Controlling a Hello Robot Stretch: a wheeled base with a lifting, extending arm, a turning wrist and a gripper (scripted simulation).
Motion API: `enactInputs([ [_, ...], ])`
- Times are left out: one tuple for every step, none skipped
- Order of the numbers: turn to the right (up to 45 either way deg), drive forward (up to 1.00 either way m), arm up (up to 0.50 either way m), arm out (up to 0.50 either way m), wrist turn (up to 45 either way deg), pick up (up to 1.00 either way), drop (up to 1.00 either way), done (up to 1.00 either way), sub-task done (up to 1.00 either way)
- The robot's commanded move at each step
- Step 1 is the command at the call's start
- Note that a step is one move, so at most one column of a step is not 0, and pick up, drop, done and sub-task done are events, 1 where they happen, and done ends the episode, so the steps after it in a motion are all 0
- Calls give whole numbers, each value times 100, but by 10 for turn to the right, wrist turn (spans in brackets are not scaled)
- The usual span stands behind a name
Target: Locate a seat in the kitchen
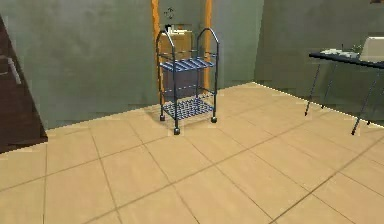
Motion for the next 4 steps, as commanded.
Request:
enactInputs([
  [-330, 0, 0, 0, 0, 0, 0, 0, 0],
  [0, 5, 0, 0, 0, 0, 0, 0, 0],
  [450, 0, 0, 0, 0, 0, 0, 0, 0],
  [60, 0, 0, 0, 0, 0, 0, 0, 0],
])
